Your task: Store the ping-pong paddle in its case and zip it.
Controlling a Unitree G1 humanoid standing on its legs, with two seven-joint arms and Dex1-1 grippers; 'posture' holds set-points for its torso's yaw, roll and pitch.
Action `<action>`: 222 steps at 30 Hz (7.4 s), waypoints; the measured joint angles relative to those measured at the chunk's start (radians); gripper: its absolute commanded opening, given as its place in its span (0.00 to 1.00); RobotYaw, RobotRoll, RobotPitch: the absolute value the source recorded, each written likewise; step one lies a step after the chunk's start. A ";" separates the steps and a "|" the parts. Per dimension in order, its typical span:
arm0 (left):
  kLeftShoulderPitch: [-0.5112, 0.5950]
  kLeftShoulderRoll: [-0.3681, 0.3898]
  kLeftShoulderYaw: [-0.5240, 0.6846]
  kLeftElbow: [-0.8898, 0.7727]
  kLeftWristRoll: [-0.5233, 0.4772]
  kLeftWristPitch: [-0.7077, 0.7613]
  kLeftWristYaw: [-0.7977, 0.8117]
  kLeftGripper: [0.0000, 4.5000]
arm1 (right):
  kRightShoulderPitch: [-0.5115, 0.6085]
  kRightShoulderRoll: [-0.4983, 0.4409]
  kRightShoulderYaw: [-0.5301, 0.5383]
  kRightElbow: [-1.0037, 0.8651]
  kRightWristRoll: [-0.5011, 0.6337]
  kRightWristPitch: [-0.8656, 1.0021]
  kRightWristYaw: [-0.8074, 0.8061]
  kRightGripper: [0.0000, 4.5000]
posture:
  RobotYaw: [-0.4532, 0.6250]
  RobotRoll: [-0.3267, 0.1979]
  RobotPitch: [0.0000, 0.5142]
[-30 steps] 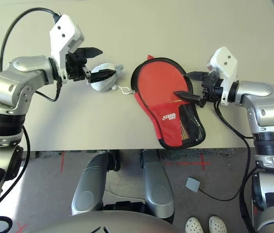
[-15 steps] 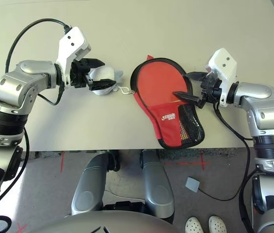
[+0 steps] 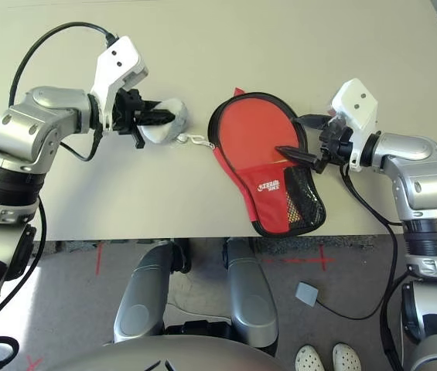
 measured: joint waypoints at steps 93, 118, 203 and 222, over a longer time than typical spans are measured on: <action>0.215 -0.226 0.016 -0.335 -0.010 0.052 -0.023 0.99 | 0.063 0.074 0.000 -0.114 -0.008 0.037 -0.083 1.00 | 0.36 0.62 0.74; 0.318 -0.279 -0.120 -0.234 0.091 -0.129 0.108 0.99 | -0.403 0.150 -0.123 0.288 0.144 0.272 -0.170 1.00 | 0.32 0.62 0.70; 0.288 -0.318 -0.193 -0.222 0.092 -0.095 0.135 1.00 | -0.223 -0.253 -0.104 0.435 -0.027 0.208 0.271 0.00 | 0.28 0.62 0.72; 0.263 -0.341 -0.197 -0.178 0.107 -0.144 0.130 1.00 | -0.037 -0.393 -0.066 0.333 0.002 0.178 0.469 0.00 | 0.26 0.62 0.73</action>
